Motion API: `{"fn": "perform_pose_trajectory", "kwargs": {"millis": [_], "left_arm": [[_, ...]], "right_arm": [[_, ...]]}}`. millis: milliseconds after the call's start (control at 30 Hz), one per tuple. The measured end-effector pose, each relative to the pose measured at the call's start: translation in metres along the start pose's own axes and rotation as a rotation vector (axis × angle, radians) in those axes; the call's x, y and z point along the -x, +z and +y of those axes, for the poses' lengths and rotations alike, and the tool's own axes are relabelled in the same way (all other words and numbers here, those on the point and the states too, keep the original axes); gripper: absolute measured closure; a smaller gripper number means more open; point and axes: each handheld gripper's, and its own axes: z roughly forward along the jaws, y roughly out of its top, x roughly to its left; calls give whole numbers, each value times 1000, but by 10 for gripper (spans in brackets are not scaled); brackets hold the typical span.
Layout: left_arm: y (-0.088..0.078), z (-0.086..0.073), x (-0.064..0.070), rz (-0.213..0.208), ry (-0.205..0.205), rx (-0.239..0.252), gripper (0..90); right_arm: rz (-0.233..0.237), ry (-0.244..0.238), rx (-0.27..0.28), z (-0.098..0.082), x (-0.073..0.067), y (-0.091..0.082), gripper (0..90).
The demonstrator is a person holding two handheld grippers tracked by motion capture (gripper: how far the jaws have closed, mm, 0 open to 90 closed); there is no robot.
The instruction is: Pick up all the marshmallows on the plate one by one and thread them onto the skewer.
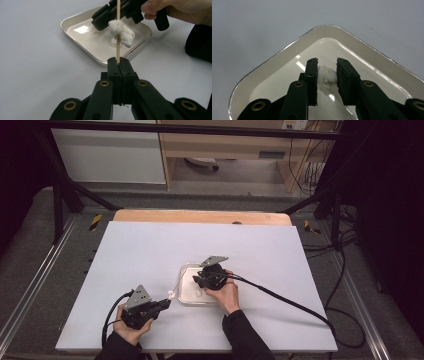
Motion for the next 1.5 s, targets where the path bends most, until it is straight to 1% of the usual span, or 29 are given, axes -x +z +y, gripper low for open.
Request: {"fn": "perform_pose_trajectory", "kwargs": {"millis": [133, 167, 233, 300, 367, 433, 567, 667, 767, 867, 967, 1033, 1133, 1233, 1500], "left_arm": [[1, 0, 0, -2, 1, -2, 885], [1, 0, 1, -3, 2, -3, 885], [1, 0, 1, -2, 2, -3, 885], [1, 0, 1, -3, 4, -4, 885], [1, 0, 1, -3, 3, -3, 885], [1, 0, 1, -4, 4, -4, 885], [1, 0, 1, -4, 3, -3, 885], [1, 0, 1, -5, 3, -2, 885], [1, 0, 1, -4, 5, -5, 885], [1, 0, 2, -5, 5, -5, 885], [1, 0, 2, -6, 6, -6, 885], [1, 0, 1, -7, 5, -4, 885], [1, 0, 1, -7, 4, -3, 885], [1, 0, 2, -11, 5, 0, 885], [3, 1, 7, -28, 22, 3, 885]], "right_arm": [[21, -1, 14, 4, -1, -8, 738], [24, -7, 13, 4, -1, -10, 742], [27, -4, 6, 5, -1, -11, 747], [23, -5, -15, 3, 0, -8, 748], [15, -19, -39, 0, 1, -4, 744], [18, -22, -52, -3, 1, -1, 735], [19, -26, -44, -4, 1, 3, 675], [13, -41, -61, -6, 1, 5, 657], [10, -50, -57, -7, 0, 4, 684], [15, -34, -61, -7, 0, 3, 733], [26, -20, -52, -8, 1, 2, 756], [24, -16, -45, -8, 2, 0, 764], [33, -8, -26, -6, 4, -7, 768], [51, -6, 13, -1, 5, -20, 770], [156, 5, 156, 14, 2, -72, 767]]}}
